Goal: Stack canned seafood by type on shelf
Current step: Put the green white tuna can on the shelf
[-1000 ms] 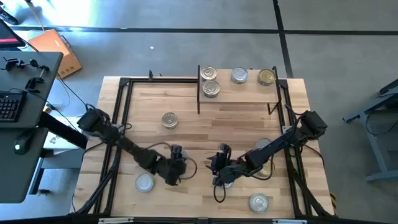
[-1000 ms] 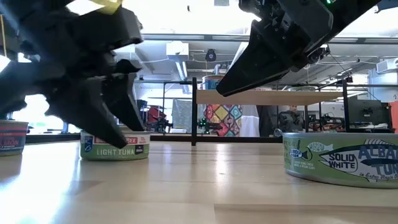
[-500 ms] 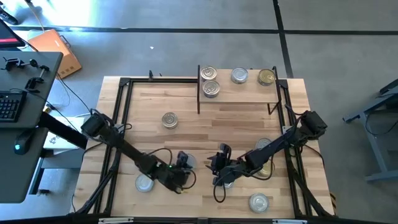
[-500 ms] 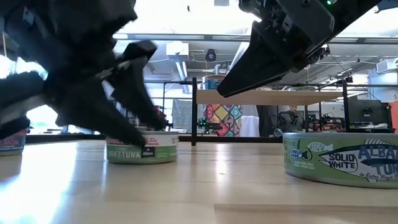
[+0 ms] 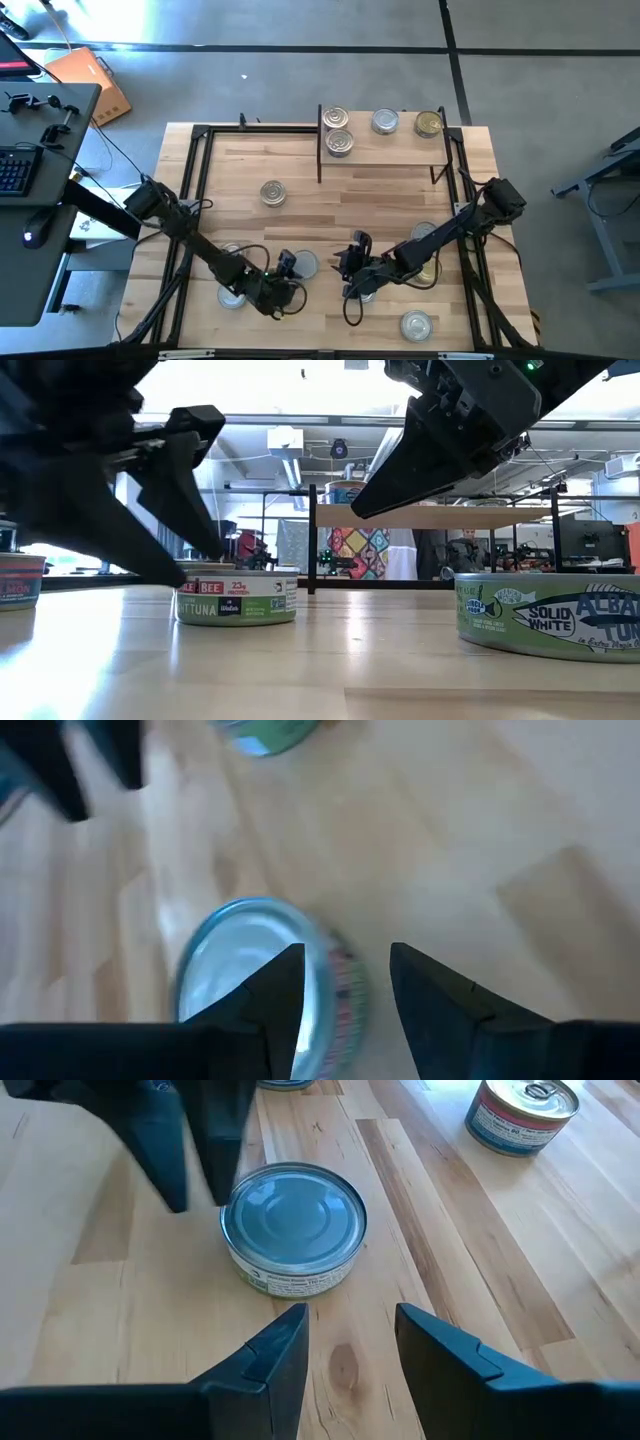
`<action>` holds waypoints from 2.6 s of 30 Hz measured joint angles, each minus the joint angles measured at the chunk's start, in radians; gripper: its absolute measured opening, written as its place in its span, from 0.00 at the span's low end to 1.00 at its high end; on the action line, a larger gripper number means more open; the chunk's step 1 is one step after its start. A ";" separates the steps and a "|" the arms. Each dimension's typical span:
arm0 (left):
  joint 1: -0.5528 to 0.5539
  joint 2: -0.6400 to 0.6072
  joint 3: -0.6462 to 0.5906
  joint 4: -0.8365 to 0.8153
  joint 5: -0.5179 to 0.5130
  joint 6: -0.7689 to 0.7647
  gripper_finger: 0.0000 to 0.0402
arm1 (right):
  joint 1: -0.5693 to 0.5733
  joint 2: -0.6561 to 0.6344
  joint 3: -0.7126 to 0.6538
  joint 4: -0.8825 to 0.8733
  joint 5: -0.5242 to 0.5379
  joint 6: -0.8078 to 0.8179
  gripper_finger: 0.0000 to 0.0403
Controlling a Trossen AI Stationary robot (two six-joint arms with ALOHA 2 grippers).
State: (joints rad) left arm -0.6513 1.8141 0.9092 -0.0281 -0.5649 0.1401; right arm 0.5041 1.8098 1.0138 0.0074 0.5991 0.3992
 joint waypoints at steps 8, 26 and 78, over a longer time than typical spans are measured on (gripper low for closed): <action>0.015 -0.002 -0.122 0.199 -0.014 0.011 0.35 | 0.000 0.000 0.000 0.000 0.000 0.000 0.36; 0.155 0.036 -0.363 0.687 0.157 0.134 0.26 | 0.000 0.000 0.000 0.016 0.000 -0.015 0.36; 0.267 0.056 0.014 0.545 0.193 0.550 0.00 | 0.239 -0.152 -0.002 -0.650 0.306 0.517 0.36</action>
State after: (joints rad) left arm -0.3840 1.8706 0.9230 0.5168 -0.3715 0.6897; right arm 0.7427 1.6577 1.0122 -0.6423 0.9046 0.9161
